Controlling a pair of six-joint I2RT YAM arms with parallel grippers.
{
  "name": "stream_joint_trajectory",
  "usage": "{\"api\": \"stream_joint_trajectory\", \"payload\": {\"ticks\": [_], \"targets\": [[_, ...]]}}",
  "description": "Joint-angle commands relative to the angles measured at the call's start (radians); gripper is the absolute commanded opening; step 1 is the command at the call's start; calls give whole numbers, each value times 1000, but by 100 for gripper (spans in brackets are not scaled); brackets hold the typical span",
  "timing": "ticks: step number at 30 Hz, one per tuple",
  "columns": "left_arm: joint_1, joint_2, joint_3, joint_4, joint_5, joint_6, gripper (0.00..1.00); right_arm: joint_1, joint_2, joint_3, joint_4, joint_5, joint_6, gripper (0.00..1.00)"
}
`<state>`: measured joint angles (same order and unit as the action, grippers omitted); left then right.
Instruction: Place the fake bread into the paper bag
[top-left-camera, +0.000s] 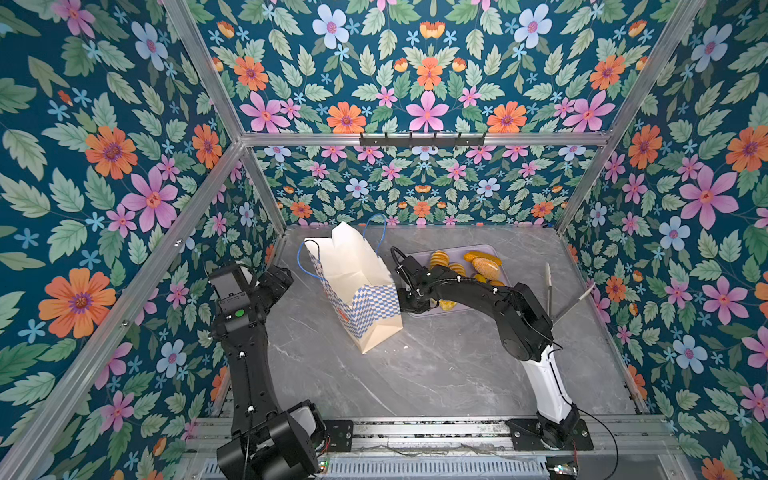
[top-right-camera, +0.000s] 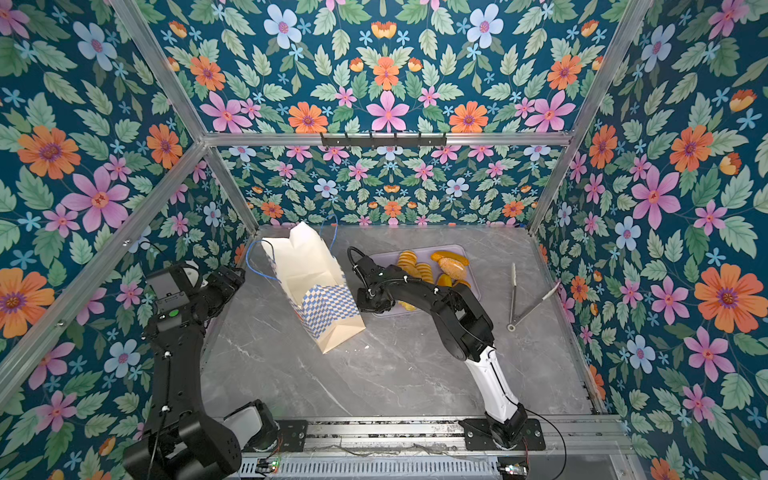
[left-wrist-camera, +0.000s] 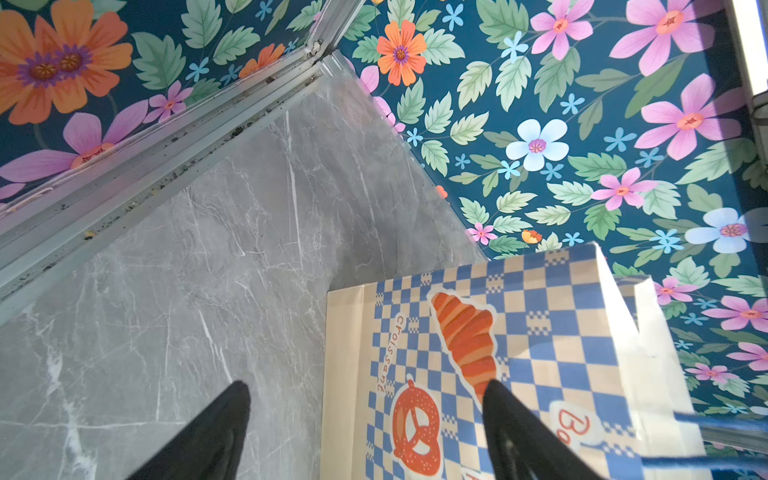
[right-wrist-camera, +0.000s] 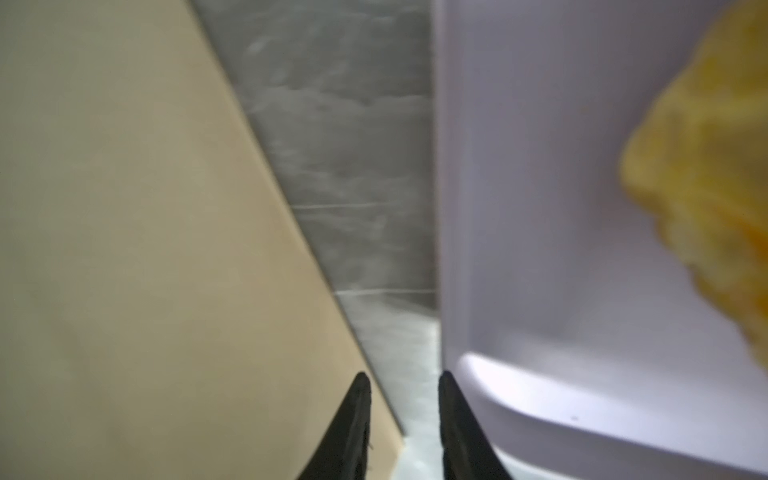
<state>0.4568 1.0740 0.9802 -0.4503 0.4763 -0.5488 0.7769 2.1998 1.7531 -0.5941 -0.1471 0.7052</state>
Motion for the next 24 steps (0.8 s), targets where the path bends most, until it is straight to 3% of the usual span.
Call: {"api": "stream_joint_trajectory", "payload": {"ticks": [1,4,5,17,20,24], "targets": [[10,2,18,-34,48,37,91,3,-19,16,11,-26,47,32],[10,0,43,-54,61,48,94,3,-70,19,-10,-6,38,36],[10,0,52,-61,65,50,99,2,-87,18,-19,1,34,37],[2,-74,133,-150,119,44,100,-39,-378,-92,-135,184,-35,53],[-32,-109,141,-188,82,55,100,-77,-498,-163,-148,231,-63,53],[-135,-126,187,-257,-49,87,100,-172,-680,-279,-157,259,-94,54]]}}
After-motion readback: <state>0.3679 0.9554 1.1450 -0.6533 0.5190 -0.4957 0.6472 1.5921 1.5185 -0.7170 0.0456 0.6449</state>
